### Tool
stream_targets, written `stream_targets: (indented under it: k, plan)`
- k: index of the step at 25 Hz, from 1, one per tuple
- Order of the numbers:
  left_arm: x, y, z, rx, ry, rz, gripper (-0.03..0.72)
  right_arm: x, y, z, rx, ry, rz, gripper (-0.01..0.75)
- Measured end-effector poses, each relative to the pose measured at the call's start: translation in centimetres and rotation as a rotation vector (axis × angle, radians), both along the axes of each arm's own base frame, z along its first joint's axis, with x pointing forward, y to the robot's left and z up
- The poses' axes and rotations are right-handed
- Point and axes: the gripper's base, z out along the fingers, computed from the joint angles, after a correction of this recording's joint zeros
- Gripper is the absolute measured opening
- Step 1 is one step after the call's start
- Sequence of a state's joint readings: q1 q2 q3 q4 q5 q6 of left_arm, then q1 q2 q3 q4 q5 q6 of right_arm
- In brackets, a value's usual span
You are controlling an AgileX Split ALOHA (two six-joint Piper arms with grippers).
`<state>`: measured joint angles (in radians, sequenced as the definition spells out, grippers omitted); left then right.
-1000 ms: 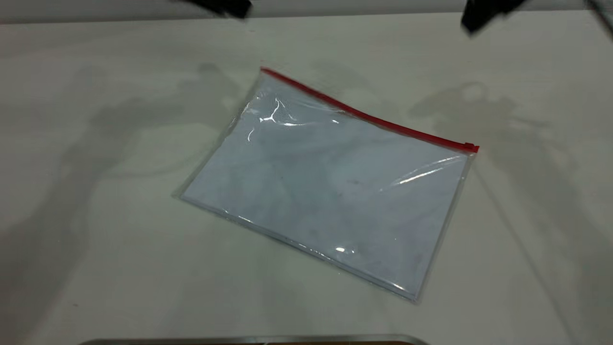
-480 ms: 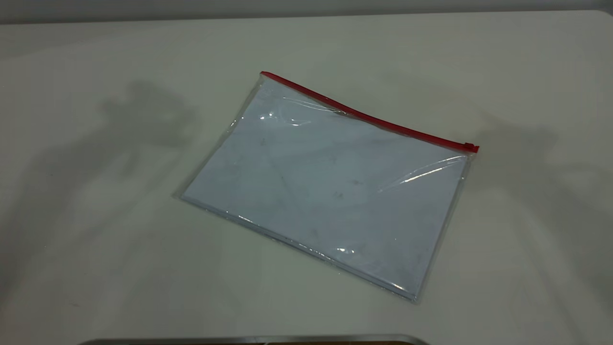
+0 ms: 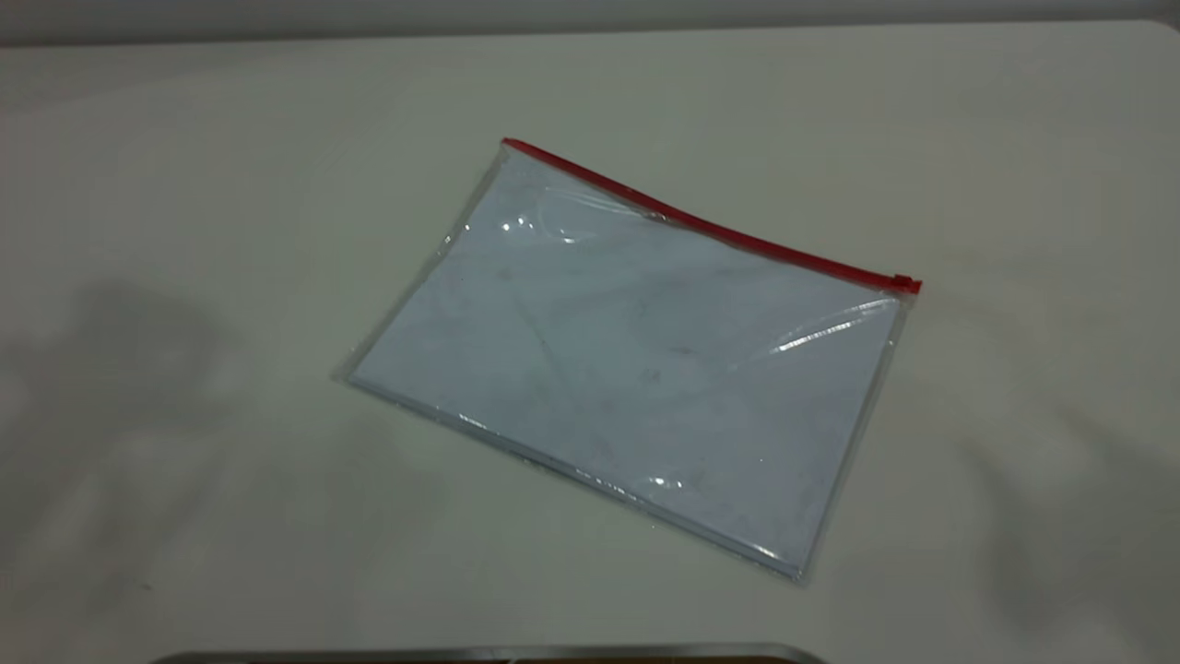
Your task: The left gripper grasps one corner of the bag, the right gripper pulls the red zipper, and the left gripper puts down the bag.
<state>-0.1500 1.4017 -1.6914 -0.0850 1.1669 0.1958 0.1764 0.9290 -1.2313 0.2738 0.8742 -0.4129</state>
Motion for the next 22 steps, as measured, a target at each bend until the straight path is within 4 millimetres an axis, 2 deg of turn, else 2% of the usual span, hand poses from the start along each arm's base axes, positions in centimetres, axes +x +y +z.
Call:
stream_targets:
  k: [4,8,13,17,22]
  plan:
    - [-1.4,0.8,1.0,-0.004,-0.033,0.098,0.588,-4.0,-0.7,-2.1,0.023,0.0,-0.01,0.582]
    - [-3.3,1.1,-0.2,-0.017,0.003,0.138,0.588,-7.9,-1.3,-5.2,0.036,0.03,-0.008,0.581]
    - [-6.4,1.7,-4.8,0.009,0.136,0.153,0.588,-11.3,-1.8,-9.5,0.023,0.076,0.005,0.58]
    - [-9.4,2.2,-8.6,0.039,0.233,0.157,0.588,-13.0,-2.1,-12.3,0.009,0.118,0.017,0.58]
    - [-13.4,2.8,-12.4,0.051,0.298,0.162,0.588,-14.4,-2.3,-16.0,-0.012,0.176,0.025,0.58]
